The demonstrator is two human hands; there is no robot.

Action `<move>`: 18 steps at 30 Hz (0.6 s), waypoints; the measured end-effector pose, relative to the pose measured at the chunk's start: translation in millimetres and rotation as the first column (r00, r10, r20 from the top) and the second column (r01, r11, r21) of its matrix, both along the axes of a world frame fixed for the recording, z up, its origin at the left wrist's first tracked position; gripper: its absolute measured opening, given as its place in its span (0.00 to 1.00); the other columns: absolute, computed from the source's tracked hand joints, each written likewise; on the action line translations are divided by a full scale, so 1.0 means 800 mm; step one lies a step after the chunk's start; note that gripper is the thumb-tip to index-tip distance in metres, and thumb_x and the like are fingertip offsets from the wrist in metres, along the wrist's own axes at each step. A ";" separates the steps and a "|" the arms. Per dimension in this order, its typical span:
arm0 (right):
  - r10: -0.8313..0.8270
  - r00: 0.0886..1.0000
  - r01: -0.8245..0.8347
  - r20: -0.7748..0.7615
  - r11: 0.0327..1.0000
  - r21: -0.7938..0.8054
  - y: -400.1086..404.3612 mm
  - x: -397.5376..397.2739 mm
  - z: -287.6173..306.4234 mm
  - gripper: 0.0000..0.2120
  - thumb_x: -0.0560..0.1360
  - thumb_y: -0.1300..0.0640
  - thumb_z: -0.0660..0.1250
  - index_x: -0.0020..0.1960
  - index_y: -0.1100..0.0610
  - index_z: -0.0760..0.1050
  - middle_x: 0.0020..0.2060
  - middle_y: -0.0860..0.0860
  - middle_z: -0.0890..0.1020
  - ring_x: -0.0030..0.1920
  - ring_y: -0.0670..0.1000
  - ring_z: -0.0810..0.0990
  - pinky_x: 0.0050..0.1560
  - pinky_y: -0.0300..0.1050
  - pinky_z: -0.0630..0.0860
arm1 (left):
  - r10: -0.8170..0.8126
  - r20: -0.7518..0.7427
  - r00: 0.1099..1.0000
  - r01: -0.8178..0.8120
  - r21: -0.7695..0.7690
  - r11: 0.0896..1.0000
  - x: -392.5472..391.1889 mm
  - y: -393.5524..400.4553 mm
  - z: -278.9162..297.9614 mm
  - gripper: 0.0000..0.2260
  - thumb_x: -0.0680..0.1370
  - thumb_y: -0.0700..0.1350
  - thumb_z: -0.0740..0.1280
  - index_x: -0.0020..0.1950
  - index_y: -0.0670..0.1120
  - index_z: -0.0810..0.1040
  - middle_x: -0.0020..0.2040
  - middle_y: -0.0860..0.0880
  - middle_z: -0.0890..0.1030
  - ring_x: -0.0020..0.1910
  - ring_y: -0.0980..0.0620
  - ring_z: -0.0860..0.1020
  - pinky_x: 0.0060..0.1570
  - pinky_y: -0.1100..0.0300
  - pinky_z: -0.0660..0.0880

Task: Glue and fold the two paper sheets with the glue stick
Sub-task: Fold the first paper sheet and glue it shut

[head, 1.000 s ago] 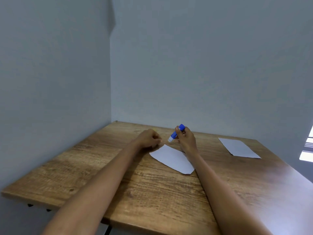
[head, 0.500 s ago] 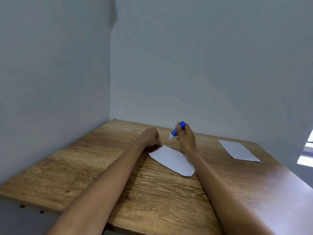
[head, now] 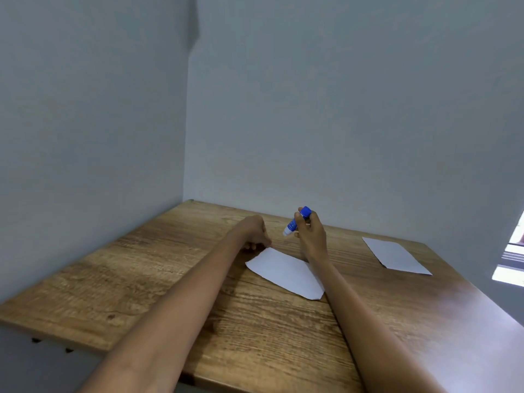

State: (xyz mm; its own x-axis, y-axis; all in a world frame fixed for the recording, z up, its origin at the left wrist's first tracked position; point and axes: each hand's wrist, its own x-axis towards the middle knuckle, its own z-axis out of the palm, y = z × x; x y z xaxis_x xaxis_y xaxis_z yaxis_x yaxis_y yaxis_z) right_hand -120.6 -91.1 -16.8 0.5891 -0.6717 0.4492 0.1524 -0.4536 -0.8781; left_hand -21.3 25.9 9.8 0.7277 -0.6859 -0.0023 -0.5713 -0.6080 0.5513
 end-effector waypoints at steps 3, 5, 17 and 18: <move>-0.015 1.000 0.016 0.019 0.998 -0.067 0.003 0.000 0.003 0.12 0.79 0.50 0.62 0.56 0.57 0.74 0.44 0.49 0.77 0.41 0.46 0.75 0.46 0.43 0.73 | 0.126 0.020 0.992 -0.126 -0.013 0.992 0.002 0.019 -0.005 0.11 0.70 0.45 0.71 0.32 0.44 0.73 0.27 0.48 0.75 0.27 0.50 0.73 0.34 0.61 0.70; -0.030 0.999 0.032 0.024 0.995 -0.099 0.009 0.001 0.007 0.10 0.78 0.50 0.62 0.52 0.57 0.75 0.38 0.47 0.76 0.36 0.43 0.72 0.39 0.38 0.69 | 0.205 0.038 0.978 -0.203 -0.047 0.978 0.007 0.032 -0.010 0.12 0.71 0.46 0.70 0.30 0.45 0.72 0.26 0.49 0.75 0.26 0.52 0.73 0.35 0.61 0.70; -0.067 0.996 0.059 -0.051 0.988 -0.143 0.011 -0.002 0.001 0.12 0.79 0.50 0.62 0.51 0.59 0.73 0.33 0.46 0.71 0.33 0.44 0.69 0.39 0.42 0.67 | -0.009 0.153 0.988 0.021 -0.078 0.997 -0.007 0.016 -0.016 0.06 0.74 0.47 0.71 0.46 0.45 0.83 0.38 0.48 0.83 0.29 0.55 0.75 0.41 0.59 0.74; -0.068 0.996 0.061 -0.050 0.988 -0.141 0.009 -0.002 0.001 0.11 0.79 0.50 0.62 0.50 0.58 0.73 0.33 0.46 0.71 0.33 0.44 0.69 0.39 0.42 0.67 | -0.007 0.153 0.988 0.018 -0.071 0.997 -0.006 0.014 -0.015 0.06 0.73 0.46 0.71 0.45 0.44 0.83 0.36 0.47 0.82 0.27 0.55 0.74 0.40 0.59 0.74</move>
State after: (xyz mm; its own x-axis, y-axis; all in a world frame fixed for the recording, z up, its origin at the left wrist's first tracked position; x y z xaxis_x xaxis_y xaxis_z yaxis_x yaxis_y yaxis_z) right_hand -122.4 -83.6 -16.2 0.5726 -0.6421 0.5098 0.0726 -0.5797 -0.8116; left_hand -25.7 36.8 -2.1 0.7071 -0.6893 0.1576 -0.6592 -0.5620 0.4995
